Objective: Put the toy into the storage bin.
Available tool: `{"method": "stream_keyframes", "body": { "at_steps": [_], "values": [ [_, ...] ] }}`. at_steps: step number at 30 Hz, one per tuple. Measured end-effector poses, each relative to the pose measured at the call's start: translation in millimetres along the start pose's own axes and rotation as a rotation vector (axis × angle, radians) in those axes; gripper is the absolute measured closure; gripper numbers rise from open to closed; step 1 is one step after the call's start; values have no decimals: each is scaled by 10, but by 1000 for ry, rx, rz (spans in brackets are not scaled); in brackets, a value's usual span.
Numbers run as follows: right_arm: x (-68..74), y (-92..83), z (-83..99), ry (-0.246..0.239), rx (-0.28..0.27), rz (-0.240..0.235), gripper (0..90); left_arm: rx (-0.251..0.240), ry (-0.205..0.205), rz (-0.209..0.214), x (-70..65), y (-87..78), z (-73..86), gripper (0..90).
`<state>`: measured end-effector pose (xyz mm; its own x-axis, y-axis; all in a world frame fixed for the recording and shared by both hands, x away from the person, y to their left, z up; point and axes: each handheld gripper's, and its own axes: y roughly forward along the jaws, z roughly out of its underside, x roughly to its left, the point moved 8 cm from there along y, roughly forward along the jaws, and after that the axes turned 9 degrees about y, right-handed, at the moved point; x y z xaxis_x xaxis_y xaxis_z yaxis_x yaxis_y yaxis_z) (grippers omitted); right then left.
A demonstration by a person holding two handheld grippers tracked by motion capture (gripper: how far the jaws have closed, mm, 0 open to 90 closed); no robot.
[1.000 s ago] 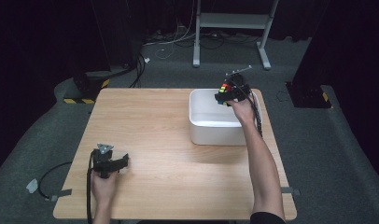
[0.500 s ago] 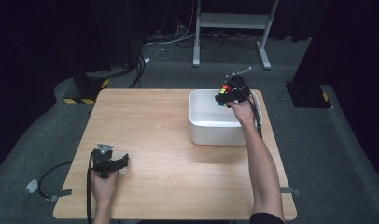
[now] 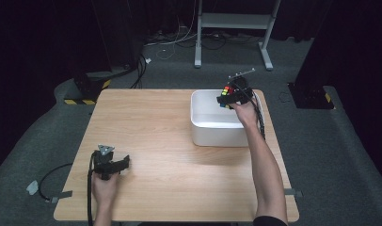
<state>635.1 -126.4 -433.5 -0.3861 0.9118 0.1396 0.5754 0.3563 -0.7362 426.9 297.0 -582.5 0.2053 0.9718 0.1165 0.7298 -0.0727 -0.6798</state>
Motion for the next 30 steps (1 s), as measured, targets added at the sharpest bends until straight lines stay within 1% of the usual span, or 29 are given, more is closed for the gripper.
{"method": "stream_keyframes", "body": {
  "at_steps": [8, 14, 20, 30],
  "values": [
    [-2, -45, 16, 6, -2, -20, 137, 0, 0, 0, 0, 0, 0, 181],
    [-12, -39, 52, 4, 2, -14, 136, 0, 0, 1, 0, 0, 0, 181],
    [-27, -41, 85, 7, 8, -19, 137, 0, 0, 1, 0, 0, 0, 181],
    [-21, -114, 95, 9, 0, -28, 137, 0, 0, 1, 0, 0, 0, 181]
  ]
}}
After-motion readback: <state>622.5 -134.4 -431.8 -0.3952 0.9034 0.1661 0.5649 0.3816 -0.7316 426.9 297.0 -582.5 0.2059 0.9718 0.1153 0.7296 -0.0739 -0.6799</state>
